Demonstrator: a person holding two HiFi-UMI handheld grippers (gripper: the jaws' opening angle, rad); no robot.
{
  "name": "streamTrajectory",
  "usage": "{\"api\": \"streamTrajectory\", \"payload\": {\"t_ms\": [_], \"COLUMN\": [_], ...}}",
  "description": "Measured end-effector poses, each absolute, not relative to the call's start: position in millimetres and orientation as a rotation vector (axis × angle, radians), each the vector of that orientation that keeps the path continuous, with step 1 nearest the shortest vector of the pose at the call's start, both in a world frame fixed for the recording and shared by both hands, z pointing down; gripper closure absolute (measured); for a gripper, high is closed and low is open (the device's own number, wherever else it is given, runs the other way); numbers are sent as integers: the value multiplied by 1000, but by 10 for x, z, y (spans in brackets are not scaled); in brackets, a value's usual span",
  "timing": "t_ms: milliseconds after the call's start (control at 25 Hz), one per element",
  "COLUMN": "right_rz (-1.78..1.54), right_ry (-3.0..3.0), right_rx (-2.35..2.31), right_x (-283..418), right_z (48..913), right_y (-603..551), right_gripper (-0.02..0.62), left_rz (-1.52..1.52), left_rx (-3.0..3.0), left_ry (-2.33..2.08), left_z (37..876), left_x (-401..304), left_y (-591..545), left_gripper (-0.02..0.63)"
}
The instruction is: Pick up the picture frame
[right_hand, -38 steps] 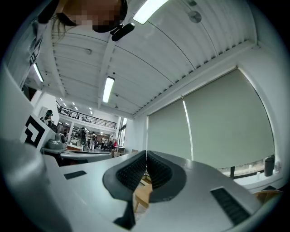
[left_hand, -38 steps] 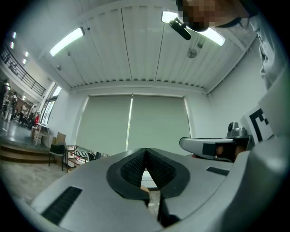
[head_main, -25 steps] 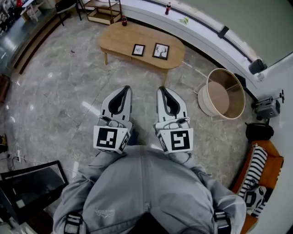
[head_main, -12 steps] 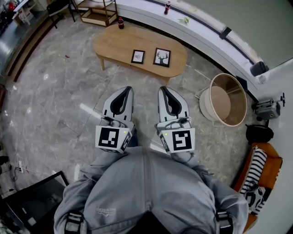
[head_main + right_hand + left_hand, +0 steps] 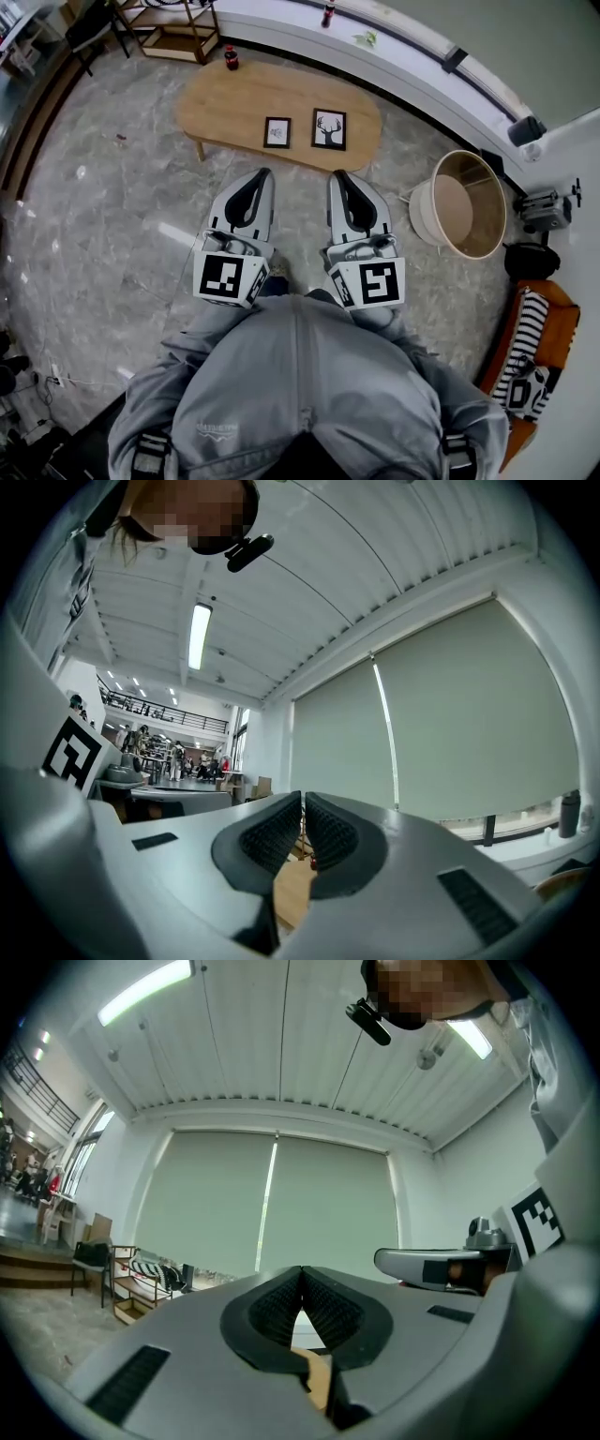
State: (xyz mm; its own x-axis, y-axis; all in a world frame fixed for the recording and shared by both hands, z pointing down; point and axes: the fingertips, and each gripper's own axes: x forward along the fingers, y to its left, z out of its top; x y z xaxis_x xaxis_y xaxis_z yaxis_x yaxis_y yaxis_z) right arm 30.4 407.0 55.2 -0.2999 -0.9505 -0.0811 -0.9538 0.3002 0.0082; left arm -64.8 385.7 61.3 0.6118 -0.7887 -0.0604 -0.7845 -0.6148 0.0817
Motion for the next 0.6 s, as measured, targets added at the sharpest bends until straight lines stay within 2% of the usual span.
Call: {"api": "streamTrajectory", "payload": {"t_ms": [600], "right_rz": [60], "right_ry": [2557], "right_rx": [-1814], "right_x": [-33], "right_z": [669], "right_y": [3370], "right_gripper": [561], "left_rz": [-170], "left_rx": [2691], "left_ry": [-1430], "left_z": [753], "left_x": [-1180], "left_y": [3246], "left_gripper": [588]}}
